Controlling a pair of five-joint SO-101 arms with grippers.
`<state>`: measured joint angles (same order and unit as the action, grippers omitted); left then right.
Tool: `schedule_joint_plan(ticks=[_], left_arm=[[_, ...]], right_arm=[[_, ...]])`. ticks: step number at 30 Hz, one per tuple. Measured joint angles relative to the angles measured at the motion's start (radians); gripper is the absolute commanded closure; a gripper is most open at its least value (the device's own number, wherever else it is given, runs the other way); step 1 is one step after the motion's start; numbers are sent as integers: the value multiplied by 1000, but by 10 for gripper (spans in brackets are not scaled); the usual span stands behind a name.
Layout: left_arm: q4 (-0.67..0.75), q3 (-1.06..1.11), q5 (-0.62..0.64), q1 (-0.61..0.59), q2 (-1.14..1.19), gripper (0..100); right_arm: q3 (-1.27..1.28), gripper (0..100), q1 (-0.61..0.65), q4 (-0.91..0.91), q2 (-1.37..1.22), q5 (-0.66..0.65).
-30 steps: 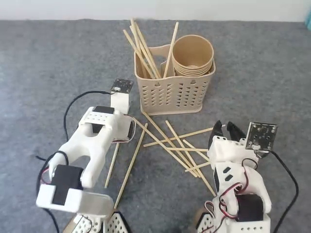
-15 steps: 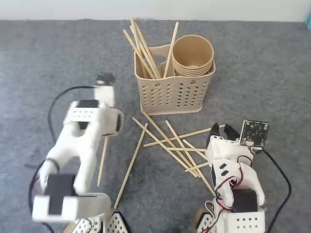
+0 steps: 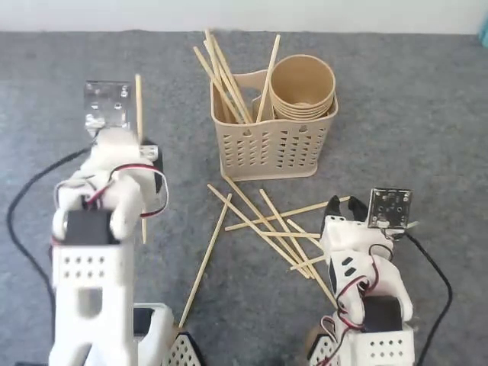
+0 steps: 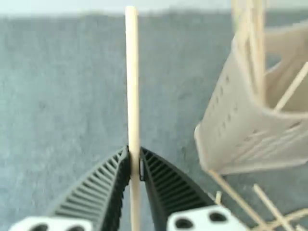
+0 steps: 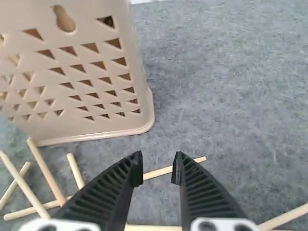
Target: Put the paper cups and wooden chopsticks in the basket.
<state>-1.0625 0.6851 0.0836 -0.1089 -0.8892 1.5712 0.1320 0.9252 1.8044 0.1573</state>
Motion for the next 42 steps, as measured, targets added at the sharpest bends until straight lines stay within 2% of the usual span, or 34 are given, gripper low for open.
schedule_joint_plan(ticks=[5, 10, 17, 24, 27, 34, 42], left_arm=[[173, 0, 135, 54, -71, 988], [443, 20, 236, 132, -77, 988], [933, 158, 262, 219, -77, 988], [1224, 169, 259, 307, -49, 988], [1267, 126, 261, 313, 77, 988], [1270, 37, 259, 313, 371, 988], [1270, 68, 236, 321, 420, 987]], right_arm=[[0, 890, -2, 8, 0, 11], [0, 890, 0, 8, 0, 15], [0, 890, 0, 8, 0, 15], [5, 890, 0, -2, 0, 15], [21, 890, -2, -15, 0, 15], [21, 890, 0, -17, 0, 15], [21, 890, 0, -17, 0, 15]])
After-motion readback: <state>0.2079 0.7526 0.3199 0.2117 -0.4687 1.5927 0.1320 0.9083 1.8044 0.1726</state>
